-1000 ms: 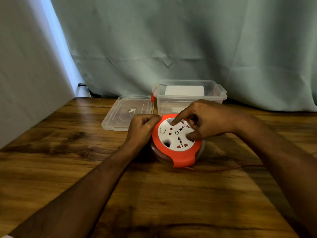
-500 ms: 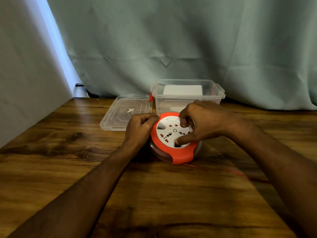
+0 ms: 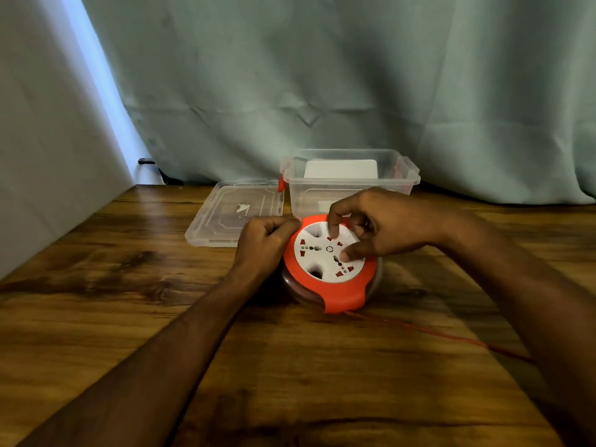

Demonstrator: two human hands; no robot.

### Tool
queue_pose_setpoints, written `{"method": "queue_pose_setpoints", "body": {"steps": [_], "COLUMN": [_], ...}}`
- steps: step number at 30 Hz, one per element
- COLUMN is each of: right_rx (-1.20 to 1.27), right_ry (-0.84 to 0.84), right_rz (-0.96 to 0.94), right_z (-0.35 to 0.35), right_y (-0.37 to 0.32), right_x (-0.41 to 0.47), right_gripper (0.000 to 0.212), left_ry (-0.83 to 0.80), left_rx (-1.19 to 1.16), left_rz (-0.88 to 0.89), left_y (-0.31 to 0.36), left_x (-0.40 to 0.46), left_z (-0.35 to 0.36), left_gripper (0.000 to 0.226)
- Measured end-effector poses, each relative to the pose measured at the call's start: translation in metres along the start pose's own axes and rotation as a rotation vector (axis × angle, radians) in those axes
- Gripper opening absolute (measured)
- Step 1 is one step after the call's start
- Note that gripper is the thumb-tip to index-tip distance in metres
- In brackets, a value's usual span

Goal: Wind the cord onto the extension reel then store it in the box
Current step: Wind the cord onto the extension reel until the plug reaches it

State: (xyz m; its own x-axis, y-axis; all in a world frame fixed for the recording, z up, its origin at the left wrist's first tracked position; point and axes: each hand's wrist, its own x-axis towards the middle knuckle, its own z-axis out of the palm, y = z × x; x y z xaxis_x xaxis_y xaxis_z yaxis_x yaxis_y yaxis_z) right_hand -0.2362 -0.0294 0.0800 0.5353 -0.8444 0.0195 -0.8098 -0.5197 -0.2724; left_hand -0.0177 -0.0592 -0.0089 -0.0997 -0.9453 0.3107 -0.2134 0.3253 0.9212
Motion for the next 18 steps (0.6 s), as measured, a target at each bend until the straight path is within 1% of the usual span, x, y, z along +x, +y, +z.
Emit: {"method": "queue_pose_setpoints", "body": {"steps": [2, 4, 8, 12, 16, 18], "right_rx": [0.093, 0.081, -0.036, -0.075, -0.088, -0.151], "right_ry": [-0.044, -0.051, -0.019, -0.046, -0.016, -0.002], "right_rz": [-0.034, -0.067, -0.053, -0.014, 0.032, 0.075], "right_z": [-0.001, 0.002, -0.001, -0.002, -0.002, -0.002], "right_y": [0.006, 0.007, 0.004, 0.003, 0.0, -0.003], "right_x": [0.001, 0.004, 0.003, 0.001, -0.001, -0.002], "right_gripper": [0.047, 0.06, 0.061, 0.062, 0.06, 0.061], "left_ry": [-0.014, -0.024, -0.028, -0.025, -0.023, 0.008], "left_rx": [-0.004, -0.008, 0.0, 0.016, 0.045, 0.062], "left_rz": [0.013, 0.02, 0.028, 0.027, 0.005, -0.014], "left_y": [0.0, 0.0, -0.001, -0.004, -0.006, -0.007], "left_x": [0.0, 0.0, 0.0, 0.001, 0.002, 0.002], "left_z": [0.001, 0.001, 0.0, -0.001, -0.001, -0.001], "left_gripper": [0.034, 0.035, 0.035, 0.037, 0.039, 0.039]}}
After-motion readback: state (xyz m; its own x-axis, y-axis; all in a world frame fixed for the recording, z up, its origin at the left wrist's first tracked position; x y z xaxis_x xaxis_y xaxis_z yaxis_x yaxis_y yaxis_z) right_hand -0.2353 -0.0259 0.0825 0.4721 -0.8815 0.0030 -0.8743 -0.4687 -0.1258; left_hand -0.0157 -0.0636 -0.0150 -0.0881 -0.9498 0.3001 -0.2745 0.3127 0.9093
